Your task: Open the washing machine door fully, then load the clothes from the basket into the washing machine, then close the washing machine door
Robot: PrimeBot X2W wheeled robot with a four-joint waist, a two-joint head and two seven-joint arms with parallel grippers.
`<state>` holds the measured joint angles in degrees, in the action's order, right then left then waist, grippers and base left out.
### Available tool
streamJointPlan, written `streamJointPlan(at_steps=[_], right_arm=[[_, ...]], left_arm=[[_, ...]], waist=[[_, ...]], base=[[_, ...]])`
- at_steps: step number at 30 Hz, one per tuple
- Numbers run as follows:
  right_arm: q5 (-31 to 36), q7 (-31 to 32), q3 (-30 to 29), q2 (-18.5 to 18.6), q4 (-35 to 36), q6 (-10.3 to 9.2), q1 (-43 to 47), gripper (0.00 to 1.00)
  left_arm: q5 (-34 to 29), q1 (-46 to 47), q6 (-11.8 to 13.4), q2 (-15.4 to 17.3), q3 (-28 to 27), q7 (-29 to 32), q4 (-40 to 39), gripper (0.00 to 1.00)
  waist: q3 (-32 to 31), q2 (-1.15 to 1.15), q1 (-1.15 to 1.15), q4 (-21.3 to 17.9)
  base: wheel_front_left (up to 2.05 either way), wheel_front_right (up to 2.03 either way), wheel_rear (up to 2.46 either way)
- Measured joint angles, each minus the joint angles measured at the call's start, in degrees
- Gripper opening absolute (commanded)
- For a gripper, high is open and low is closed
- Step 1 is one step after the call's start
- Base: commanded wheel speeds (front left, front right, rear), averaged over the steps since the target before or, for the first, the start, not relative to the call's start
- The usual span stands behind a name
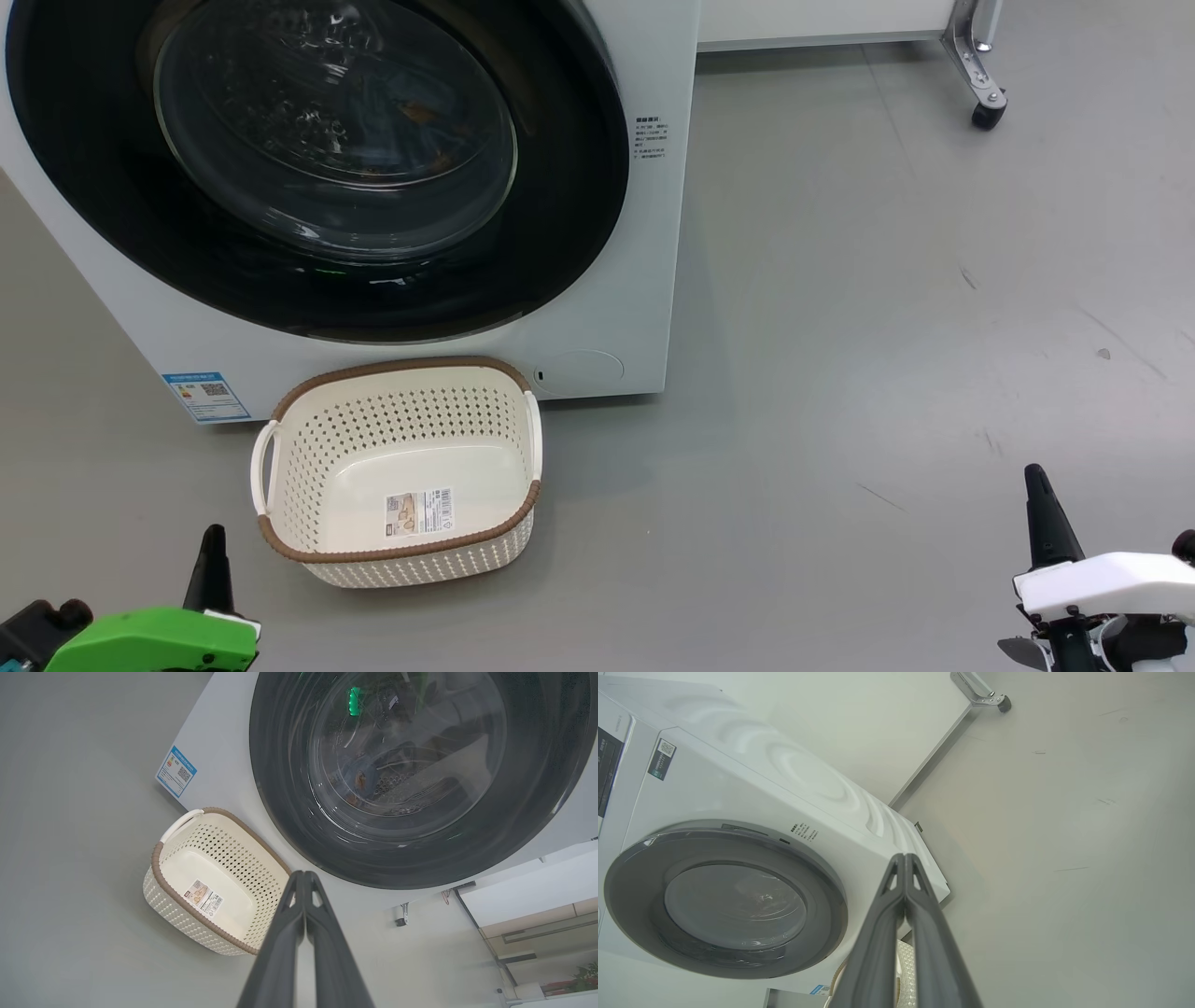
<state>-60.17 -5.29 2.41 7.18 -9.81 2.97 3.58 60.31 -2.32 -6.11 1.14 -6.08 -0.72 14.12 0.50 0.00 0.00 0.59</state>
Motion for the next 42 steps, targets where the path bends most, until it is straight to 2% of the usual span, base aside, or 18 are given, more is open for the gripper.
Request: streamJointPlan(at_steps=[38,39,42], right_arm=[[-32.8,6.5,-4.2,-1.4,-4.4,3.04,-5.6,0.0],[-35.4,7.1,-4.5,-1.4,-4.7,3.48,-5.8,0.0],[-35.9,7.1,-4.6,-1.4,-4.9,3.48,-5.9,0.0]], left_arm=[[28.4,5.3,-0.8,0.2,0.5,7.1,1.8,0.0],[30.1,5.9,-0.9,0.2,0.5,7.7,1.9,0.0],[31.2,6.1,-0.9,0.2,0.6,7.7,1.9,0.0]], waist=[[-0.3,0.0,0.0,-0.5],[-0.3,0.0,0.0,-0.6],[-0.3,0.0,0.0,-0.6]], base=[[0.0,0.0,0.0],[0.0,0.0,0.0],[0.0,0.0,0.0]])
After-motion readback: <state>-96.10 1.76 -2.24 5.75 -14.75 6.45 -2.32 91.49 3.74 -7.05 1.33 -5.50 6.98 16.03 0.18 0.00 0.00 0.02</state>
